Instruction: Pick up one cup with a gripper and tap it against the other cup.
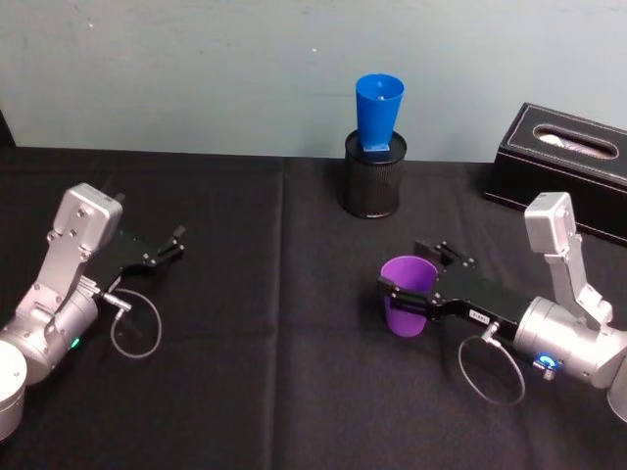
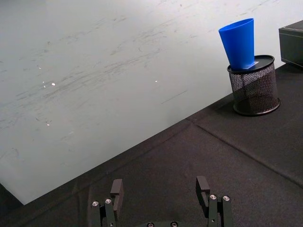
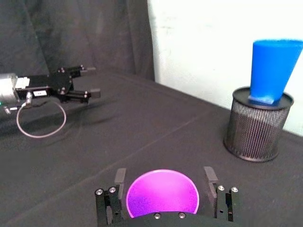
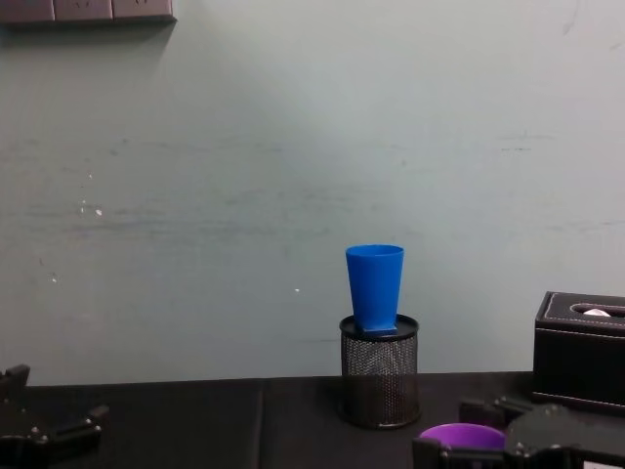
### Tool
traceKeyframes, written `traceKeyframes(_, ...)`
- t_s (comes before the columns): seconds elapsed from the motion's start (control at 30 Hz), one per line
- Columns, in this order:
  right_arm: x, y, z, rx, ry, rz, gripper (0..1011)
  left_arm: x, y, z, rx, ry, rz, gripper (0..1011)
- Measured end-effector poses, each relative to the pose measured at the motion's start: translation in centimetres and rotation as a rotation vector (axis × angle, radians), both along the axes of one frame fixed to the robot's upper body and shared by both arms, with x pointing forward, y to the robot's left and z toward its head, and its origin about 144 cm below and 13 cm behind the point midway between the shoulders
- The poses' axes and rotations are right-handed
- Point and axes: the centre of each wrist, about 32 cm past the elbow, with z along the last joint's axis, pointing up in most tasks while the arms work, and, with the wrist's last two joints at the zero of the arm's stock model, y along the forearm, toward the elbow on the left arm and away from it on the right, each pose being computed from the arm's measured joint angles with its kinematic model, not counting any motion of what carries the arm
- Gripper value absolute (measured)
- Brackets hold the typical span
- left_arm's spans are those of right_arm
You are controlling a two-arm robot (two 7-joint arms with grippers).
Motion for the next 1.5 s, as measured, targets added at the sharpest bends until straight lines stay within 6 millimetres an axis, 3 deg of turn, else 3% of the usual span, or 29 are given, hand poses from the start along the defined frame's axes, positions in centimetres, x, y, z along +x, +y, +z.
traceKeyframes(0.5,-0.1,0.0,1.5,0.090,-0.092,-0.100,1003,0.0,0.0,0.0,0.000,0.000,0.000,1005)
traceKeyframes(0.9,0.3,2.3,3.0,0.030,-0.133,-0.491,1003,0.0,0.0,0.0,0.000,0.000,0.000,1005)
traceKeyframes(1.17,0.1,3.5,1.9,-0.061,-0.121,-0.712,1002,0.0,0.0,0.0,0.000,0.000,0.000,1005)
traceKeyframes(1.37,0.4,3.6,0.3,-0.124,-0.136,-0.738,1003,0.0,0.0,0.0,0.000,0.000,0.000,1005)
traceKeyframes(1.5,0.4,3.6,0.4,-0.121,-0.138,-0.735,1003,0.0,0.0,0.0,0.000,0.000,0.000,1005)
